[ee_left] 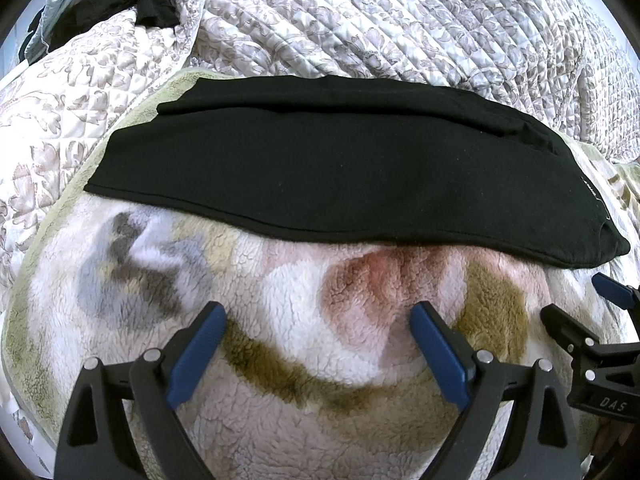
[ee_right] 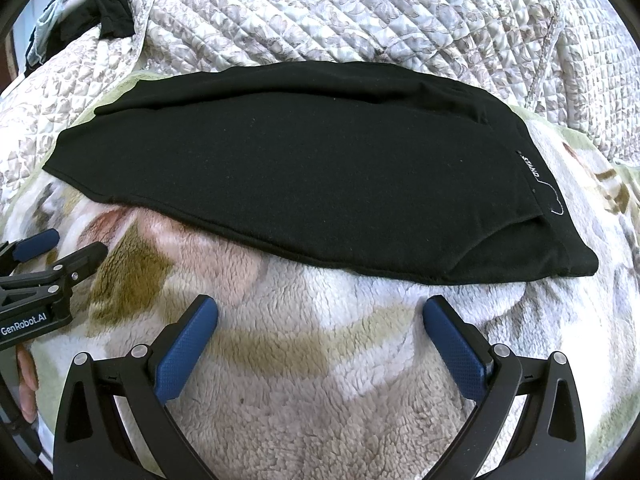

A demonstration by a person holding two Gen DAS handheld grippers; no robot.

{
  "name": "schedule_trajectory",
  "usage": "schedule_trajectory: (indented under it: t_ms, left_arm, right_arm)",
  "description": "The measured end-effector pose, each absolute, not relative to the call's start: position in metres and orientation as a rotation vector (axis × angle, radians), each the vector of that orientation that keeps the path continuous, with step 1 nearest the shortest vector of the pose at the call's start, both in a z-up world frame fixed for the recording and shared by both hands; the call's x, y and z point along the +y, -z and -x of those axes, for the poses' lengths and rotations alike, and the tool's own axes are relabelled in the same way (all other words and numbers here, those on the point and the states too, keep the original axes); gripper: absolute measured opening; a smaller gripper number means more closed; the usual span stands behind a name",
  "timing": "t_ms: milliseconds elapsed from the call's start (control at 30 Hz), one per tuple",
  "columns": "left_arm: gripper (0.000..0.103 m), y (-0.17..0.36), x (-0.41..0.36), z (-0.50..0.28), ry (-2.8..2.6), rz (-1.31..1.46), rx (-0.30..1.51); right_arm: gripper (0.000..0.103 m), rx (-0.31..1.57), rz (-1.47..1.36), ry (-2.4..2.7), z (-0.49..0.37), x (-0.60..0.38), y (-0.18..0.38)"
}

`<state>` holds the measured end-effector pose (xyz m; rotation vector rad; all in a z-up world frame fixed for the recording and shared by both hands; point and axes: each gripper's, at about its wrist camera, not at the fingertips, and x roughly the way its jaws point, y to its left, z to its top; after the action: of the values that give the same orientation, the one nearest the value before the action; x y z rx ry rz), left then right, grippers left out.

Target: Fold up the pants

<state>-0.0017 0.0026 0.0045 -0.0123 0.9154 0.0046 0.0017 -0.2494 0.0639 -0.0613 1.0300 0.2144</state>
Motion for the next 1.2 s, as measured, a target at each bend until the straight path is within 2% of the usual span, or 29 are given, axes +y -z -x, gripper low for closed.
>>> schedule_trajectory:
  t_ms: [1200]
  left_arm:
    - [0.096,-0.0039,0.0032,0.0026,-0.005,0.011,0.913]
  right_arm:
    - [0.103,1.028,0.062,-0.214,-0.0016,-0.2490,-0.0640]
